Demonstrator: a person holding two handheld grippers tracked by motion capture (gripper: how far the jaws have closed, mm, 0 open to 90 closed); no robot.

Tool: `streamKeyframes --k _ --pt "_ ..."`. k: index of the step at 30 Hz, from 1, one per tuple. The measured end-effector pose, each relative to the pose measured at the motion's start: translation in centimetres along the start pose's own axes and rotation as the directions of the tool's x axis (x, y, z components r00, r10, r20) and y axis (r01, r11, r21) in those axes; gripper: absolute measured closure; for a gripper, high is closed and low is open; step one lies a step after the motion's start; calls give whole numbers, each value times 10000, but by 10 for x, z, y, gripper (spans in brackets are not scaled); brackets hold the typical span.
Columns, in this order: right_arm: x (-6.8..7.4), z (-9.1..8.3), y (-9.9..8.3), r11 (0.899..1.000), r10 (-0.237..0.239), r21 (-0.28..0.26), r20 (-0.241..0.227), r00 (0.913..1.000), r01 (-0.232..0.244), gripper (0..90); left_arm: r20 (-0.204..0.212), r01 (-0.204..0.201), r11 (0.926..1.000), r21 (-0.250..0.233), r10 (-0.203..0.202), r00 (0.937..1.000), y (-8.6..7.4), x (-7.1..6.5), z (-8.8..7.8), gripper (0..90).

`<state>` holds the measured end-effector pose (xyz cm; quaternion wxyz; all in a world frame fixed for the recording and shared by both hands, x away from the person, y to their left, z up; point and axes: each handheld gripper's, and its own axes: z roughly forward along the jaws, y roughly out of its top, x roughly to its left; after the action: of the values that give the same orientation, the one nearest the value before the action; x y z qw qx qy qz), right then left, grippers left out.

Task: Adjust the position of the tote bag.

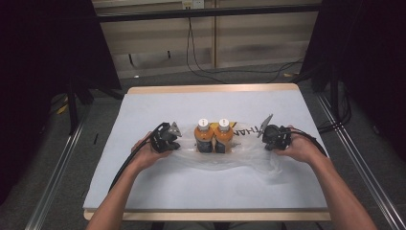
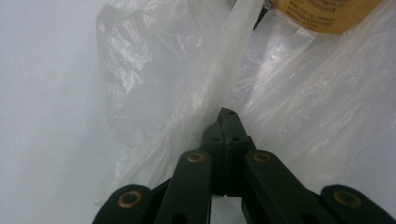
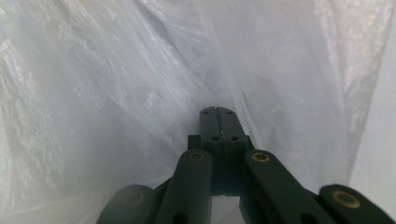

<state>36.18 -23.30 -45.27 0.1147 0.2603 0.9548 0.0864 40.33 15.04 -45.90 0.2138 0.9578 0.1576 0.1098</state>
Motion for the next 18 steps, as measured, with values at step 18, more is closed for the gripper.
streamKeyframes --k 18 --pt "-26 3 -10 9991 400 87 445 9982 -404 900 -126 13 9990 436 -8 9999 -8 7 -5 900"
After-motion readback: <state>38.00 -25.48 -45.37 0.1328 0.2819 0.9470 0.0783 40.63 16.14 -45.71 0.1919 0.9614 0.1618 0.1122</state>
